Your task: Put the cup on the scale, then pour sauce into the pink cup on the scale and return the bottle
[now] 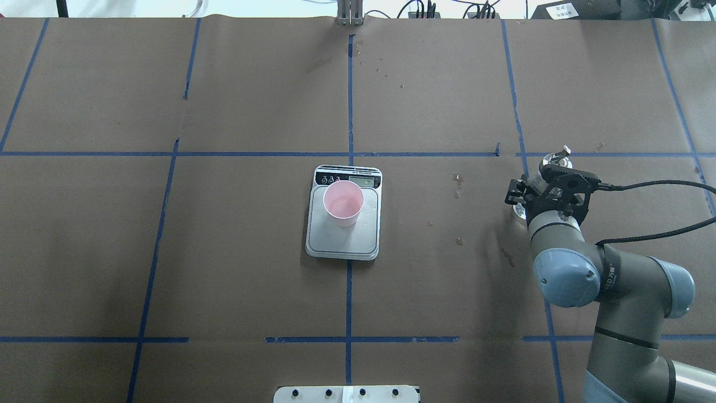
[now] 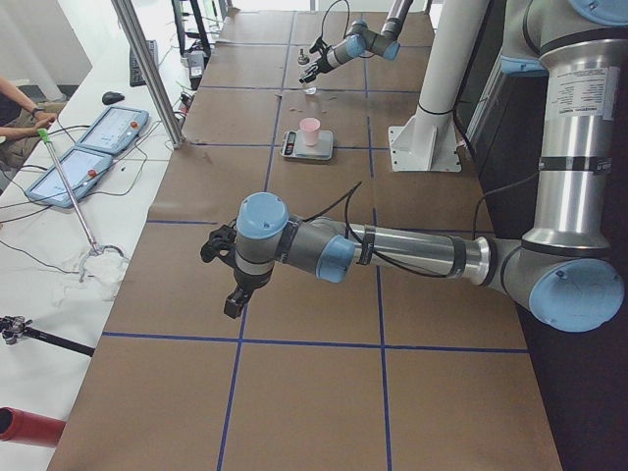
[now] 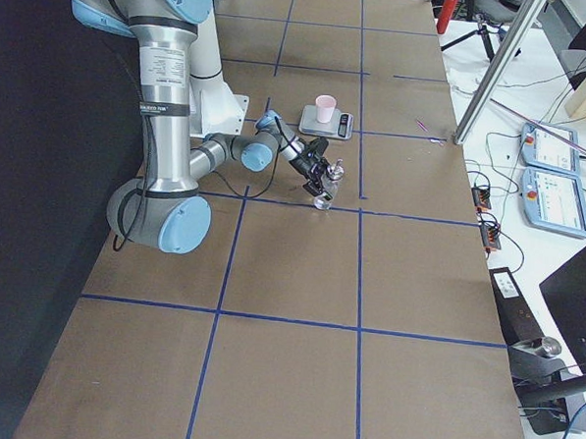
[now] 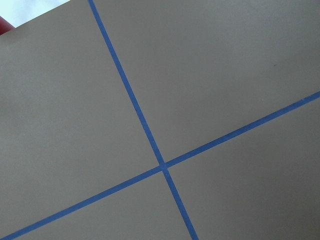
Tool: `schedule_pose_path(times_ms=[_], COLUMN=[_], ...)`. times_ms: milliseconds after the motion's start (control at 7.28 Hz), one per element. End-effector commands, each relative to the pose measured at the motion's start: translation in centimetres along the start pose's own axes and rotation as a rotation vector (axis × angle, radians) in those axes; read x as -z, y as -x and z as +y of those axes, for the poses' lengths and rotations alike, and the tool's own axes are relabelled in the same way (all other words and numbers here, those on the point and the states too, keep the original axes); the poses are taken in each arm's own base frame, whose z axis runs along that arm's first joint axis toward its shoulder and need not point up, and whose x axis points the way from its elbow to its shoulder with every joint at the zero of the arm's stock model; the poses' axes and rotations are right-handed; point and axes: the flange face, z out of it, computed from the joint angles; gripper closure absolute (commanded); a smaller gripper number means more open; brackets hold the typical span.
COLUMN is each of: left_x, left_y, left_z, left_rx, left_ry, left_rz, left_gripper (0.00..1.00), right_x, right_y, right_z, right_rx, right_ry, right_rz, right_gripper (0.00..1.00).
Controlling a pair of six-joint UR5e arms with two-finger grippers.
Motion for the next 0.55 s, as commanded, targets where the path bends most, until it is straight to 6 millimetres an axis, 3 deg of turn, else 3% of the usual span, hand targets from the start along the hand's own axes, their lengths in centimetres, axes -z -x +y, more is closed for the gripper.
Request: schedule_pose_path(times_ms=[0, 275, 412], left_x=[0.02, 0.02, 0.02], left_y=[-0.02, -0.02, -0.02], left_z=[-0.05, -0.05, -0.05], left_rx=[-0.001, -0.003, -0.001], left_ry=[-0.001, -0.001, -0.001], left_rz=[-0.001, -0.001, -0.001], left_gripper=[0.00, 0.00, 0.00], right_x=[-0.21, -0.21, -0.23], right_y=[-0.31, -0.31, -0.32], right_z=[0.06, 0.06, 0.05], right_rx=[0.031, 0.033, 0.033], right_ry=[0.000, 0.000, -0.002], right_rz=[0.006, 0.006, 0.007], right_gripper=[0.77, 0.53, 0.50])
